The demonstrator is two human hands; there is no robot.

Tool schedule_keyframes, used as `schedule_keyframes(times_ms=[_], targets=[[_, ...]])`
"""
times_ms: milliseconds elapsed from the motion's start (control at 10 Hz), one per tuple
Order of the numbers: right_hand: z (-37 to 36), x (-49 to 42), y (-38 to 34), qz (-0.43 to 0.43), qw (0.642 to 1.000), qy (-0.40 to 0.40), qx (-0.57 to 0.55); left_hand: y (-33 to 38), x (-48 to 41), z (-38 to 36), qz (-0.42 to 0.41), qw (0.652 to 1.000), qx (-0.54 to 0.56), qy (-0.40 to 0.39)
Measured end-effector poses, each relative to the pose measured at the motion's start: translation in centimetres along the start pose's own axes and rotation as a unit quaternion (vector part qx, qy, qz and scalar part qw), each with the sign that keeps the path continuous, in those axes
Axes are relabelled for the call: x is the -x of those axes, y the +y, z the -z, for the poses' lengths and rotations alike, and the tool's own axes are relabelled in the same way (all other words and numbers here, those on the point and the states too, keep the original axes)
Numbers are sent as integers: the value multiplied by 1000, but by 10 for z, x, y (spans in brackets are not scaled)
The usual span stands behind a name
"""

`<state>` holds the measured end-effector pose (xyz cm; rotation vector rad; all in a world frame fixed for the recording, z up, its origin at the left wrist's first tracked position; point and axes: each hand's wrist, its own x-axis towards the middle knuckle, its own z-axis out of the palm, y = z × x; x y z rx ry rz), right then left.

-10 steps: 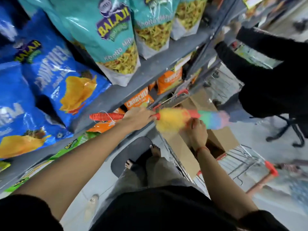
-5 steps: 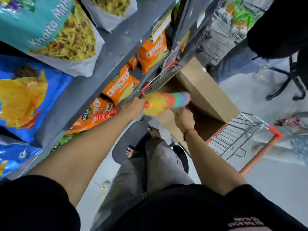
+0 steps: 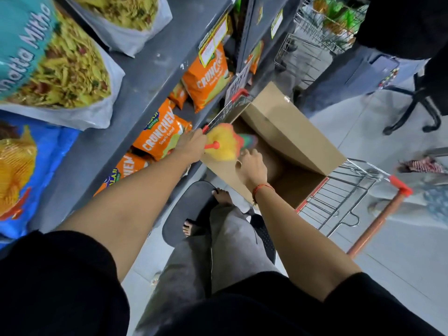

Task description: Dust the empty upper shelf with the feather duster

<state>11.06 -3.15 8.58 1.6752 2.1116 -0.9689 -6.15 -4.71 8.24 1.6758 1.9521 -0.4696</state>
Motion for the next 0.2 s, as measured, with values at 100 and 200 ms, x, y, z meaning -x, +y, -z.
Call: schedule_keyframes(times_ms=[100, 200], targets=[[1, 1, 0, 16, 1000, 6, 9, -6, 9, 9, -12, 999, 8, 35], [5, 9, -8, 31, 999, 7, 12, -12, 26, 17, -7, 999, 17, 45]])
